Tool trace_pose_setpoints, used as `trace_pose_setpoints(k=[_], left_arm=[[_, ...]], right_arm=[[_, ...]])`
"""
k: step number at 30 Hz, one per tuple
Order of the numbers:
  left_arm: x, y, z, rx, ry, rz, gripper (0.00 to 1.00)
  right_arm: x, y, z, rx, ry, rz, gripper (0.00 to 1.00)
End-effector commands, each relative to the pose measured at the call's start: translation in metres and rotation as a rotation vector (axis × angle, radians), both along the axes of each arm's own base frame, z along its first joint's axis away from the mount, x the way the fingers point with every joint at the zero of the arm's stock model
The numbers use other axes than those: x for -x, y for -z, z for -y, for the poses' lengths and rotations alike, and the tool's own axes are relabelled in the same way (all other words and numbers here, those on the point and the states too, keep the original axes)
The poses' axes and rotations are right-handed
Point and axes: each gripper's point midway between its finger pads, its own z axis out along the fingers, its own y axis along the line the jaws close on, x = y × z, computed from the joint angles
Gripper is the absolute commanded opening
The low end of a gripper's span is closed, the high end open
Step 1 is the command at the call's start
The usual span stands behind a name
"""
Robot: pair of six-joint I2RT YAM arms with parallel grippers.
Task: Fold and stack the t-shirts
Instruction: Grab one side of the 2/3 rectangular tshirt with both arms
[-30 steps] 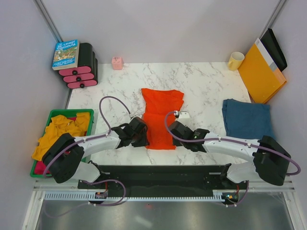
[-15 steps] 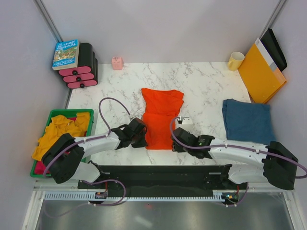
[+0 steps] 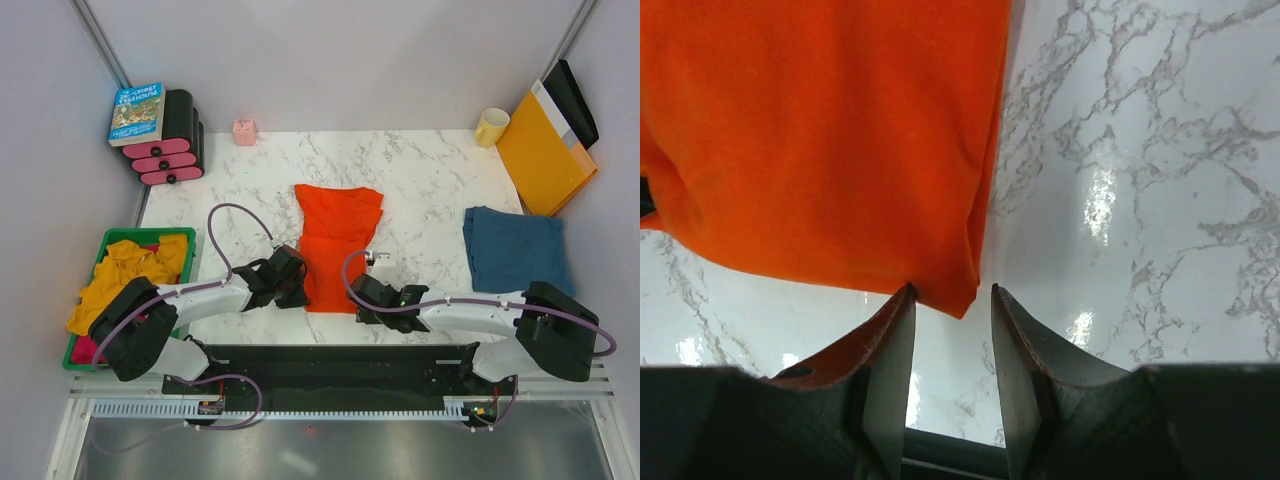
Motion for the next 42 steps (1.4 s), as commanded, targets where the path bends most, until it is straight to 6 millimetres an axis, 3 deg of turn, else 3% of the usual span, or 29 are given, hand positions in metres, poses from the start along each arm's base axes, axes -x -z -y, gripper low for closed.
trace_pose_setpoints(k=[1, 14, 16, 17, 19, 27, 33, 42], left_arm=[[0.021, 0.022, -0.019, -0.095, 0.022, -0.081, 0.02], [0.020, 0.016, -0.019, -0.083, 0.018, -0.067, 0.02], [0.021, 0.015, -0.020, -0.081, 0.016, -0.065, 0.02], [0.022, 0.016, -0.021, -0.086, 0.015, -0.068, 0.02], [0.021, 0.014, -0.021, -0.081, 0.012, -0.063, 0.02], [0.022, 0.002, -0.020, -0.057, 0.020, -0.043, 0.02], [0.030, -0.025, -0.023, 0.012, 0.025, 0.020, 0.02], [0.025, -0.075, -0.024, 0.100, 0.042, 0.163, 0.02]], right_arm=[[-0.012, -0.009, 0.006, -0.007, 0.066, 0.074, 0.43], [0.007, 0.035, 0.007, 0.106, 0.042, -0.081, 0.42], [0.012, 0.040, 0.012, 0.119, 0.046, -0.103, 0.29], [0.014, 0.040, 0.013, 0.109, 0.057, -0.112, 0.16], [0.018, 0.040, 0.017, 0.107, 0.062, -0.122, 0.02], [0.021, 0.009, 0.014, 0.068, 0.057, 0.005, 0.00], [0.026, -0.008, 0.011, 0.051, 0.023, 0.055, 0.00], [0.004, -0.057, 0.003, 0.026, 0.047, 0.185, 0.00]])
